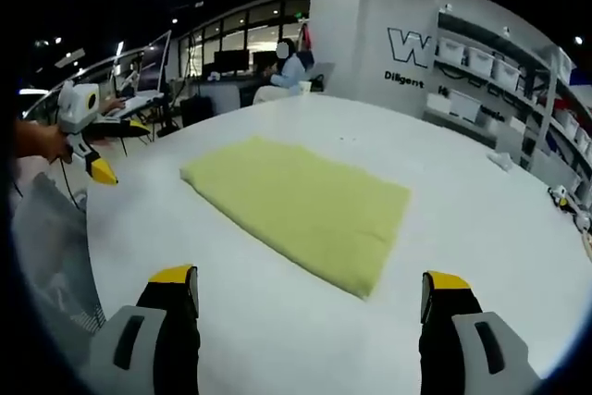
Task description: Fold the garment on the visible template until the final outline fits inside the template.
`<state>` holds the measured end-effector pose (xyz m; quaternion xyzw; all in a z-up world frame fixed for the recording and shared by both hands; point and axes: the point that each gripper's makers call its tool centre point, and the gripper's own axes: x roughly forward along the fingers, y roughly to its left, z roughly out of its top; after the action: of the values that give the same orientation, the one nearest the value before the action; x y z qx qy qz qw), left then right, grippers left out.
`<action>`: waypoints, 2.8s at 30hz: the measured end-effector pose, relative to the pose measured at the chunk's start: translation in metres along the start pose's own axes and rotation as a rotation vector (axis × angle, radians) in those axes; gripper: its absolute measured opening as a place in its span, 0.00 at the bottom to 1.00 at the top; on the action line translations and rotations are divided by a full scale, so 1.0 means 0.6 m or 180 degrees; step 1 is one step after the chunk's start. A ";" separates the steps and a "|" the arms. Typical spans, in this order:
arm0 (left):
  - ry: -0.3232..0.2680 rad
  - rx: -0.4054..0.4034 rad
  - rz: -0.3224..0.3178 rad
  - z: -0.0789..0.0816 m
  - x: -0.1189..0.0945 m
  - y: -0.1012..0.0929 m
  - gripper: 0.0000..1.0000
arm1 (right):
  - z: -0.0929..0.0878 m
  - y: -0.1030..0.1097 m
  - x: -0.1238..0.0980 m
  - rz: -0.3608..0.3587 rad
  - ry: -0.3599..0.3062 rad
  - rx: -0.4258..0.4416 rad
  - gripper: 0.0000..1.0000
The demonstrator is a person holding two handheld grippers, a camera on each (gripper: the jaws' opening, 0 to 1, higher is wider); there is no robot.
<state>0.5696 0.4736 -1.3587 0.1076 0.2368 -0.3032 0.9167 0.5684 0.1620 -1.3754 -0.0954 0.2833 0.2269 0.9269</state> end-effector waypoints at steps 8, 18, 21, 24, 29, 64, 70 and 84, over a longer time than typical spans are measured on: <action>0.0033 0.0022 -0.0008 -0.007 0.004 0.001 0.97 | -0.003 -0.002 -0.019 -0.0074 -0.0102 0.0083 0.99; 0.0061 0.0035 -0.0018 -0.023 0.000 0.007 0.97 | -0.018 0.023 -0.039 -0.0064 -0.0186 0.0053 0.99; 0.0106 0.0055 -0.0030 -0.028 -0.003 0.005 0.97 | -0.020 0.023 -0.044 -0.0073 -0.0180 0.0049 0.99; 0.0114 0.0077 -0.0049 -0.031 -0.004 -0.001 0.98 | -0.018 0.023 -0.049 -0.0077 -0.0191 0.0057 0.99; 0.0120 0.0078 -0.0068 -0.032 -0.001 -0.011 0.98 | -0.011 0.021 -0.062 -0.0090 -0.0226 0.0054 0.99; 0.0127 -0.0055 -0.0041 -0.020 0.005 -0.011 0.98 | 0.001 0.015 -0.046 -0.0042 -0.0313 0.0110 0.99; 0.0150 -0.0054 -0.0032 -0.023 0.007 -0.011 0.98 | 0.000 0.019 -0.043 -0.0009 -0.0302 0.0086 0.99; 0.0190 -0.0108 -0.0014 -0.029 0.008 -0.018 0.98 | -0.003 0.011 -0.046 -0.0021 -0.0322 0.0102 0.99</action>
<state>0.5599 0.4684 -1.3766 0.1005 0.2694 -0.2979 0.9103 0.5440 0.1573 -1.3612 -0.0699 0.2394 0.2238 0.9422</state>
